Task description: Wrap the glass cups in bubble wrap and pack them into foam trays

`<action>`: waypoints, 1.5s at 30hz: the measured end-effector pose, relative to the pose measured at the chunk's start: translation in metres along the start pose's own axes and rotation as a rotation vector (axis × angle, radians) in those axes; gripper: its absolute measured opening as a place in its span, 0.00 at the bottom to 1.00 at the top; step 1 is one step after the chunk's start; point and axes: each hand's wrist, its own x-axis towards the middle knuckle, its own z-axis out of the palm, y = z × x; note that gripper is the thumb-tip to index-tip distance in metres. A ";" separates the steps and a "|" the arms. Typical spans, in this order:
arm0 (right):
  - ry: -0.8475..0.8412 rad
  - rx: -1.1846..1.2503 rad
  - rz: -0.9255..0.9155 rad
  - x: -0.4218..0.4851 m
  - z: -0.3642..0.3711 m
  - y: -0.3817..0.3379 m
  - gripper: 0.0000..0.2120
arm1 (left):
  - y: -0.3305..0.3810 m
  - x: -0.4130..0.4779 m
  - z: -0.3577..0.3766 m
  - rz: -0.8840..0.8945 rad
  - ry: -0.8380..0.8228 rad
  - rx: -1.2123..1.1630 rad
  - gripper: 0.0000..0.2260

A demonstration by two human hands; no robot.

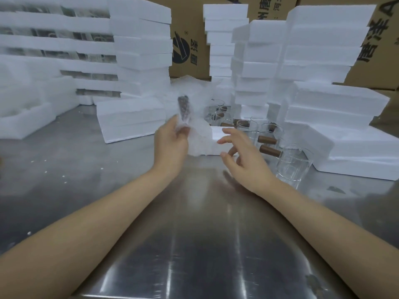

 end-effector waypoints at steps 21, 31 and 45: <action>-0.016 -0.395 -0.215 0.004 -0.008 0.007 0.09 | 0.032 0.080 0.005 0.325 -0.839 0.679 0.08; 0.032 -0.271 -0.165 0.004 -0.004 0.008 0.08 | 0.007 0.068 0.006 0.171 -0.637 0.777 0.11; 0.181 -0.404 -0.229 0.002 -0.029 0.001 0.13 | -0.043 0.023 -0.043 0.071 -0.596 0.337 0.31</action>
